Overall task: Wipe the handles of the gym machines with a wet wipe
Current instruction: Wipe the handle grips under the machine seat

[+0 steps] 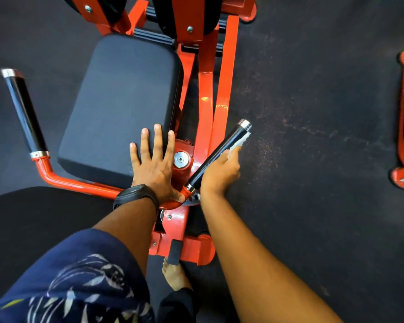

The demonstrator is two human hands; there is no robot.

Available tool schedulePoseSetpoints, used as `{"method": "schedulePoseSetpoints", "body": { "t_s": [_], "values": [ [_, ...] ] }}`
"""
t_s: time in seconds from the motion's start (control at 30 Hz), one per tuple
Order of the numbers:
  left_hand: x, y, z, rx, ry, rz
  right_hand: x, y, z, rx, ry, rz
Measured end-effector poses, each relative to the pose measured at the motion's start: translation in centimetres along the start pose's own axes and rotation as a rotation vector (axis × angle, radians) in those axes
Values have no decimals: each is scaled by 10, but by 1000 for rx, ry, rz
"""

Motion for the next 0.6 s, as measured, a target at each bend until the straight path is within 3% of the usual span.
{"method": "schedulePoseSetpoints", "body": {
  "t_s": [0.23, 0.4, 0.47, 0.6],
  "values": [
    [-1, 1, 0, -2, 2, -18, -14, 11, 16, -489, 649, -233],
    [-1, 1, 0, 6, 2, -36, 9, 10, 4, -692, 1230, -190],
    [-1, 1, -1, 11, -1, -31, 27, 4, -15, -867, 1323, -253],
    [-2, 3, 0, -1, -3, -20, 27, -4, -23, -1189, 1273, -259]
  ]
}}
Point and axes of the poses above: each hand's wrist, its own x-axis towards the middle knuckle, its own y-axis out of the back of the hand, z = x × y, the point moved 5 cm from there along x, towards the middle knuckle, and after that the axes turned 10 degrees about -y, right-handed, at the moved point
